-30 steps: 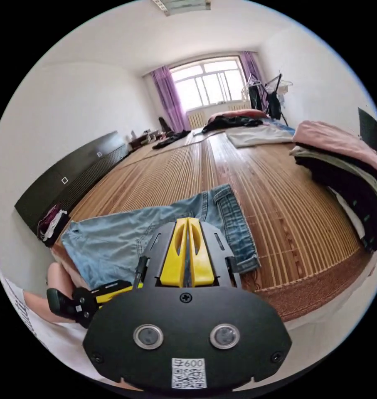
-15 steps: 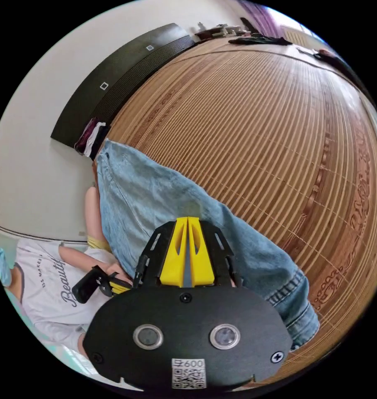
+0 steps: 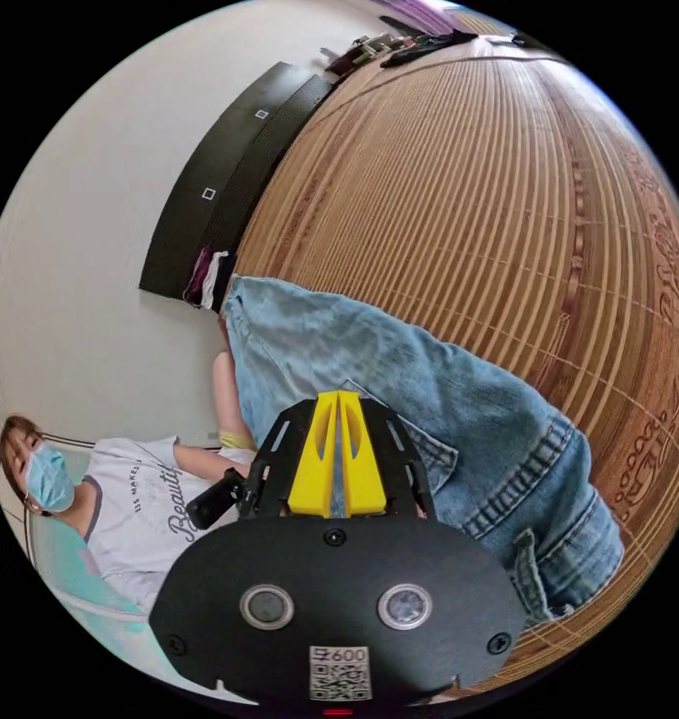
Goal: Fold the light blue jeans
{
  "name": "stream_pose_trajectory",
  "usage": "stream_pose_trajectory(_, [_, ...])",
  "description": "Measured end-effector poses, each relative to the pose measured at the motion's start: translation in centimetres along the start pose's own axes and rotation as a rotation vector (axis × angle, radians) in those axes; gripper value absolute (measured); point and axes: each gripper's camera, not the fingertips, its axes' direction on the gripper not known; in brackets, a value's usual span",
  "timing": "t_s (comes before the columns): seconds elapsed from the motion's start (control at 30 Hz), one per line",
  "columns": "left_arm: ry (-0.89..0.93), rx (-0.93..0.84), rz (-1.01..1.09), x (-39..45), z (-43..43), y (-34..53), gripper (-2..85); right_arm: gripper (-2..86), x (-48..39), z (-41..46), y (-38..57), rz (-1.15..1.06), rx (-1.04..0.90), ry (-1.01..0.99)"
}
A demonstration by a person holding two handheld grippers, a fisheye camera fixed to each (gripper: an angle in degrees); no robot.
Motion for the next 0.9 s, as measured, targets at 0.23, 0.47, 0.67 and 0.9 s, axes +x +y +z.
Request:
stream_pose_trajectory(0.23, [-0.001,0.001,0.000,1.8,-0.3,-1.9,0.2,-0.9,9.7,-10.5,4.2,0.299,0.506,0.125])
stream_pose_trajectory(0.47, [-0.012,0.004,0.005,4.0,-0.7,-4.7,0.2,-0.9,4.7,-10.3,10.9,0.031,0.680,0.398])
stream_pose_trajectory(0.67, [-0.015,0.000,0.006,5.8,-1.3,-7.7,0.1,-0.9,11.8,-2.0,8.2,0.007,0.368,0.384])
stream_pose_trajectory(0.9, [-0.002,-0.017,-0.005,7.4,-2.1,-11.9,0.2,-0.9,14.9,-1.1,13.6,0.166,0.895,0.691])
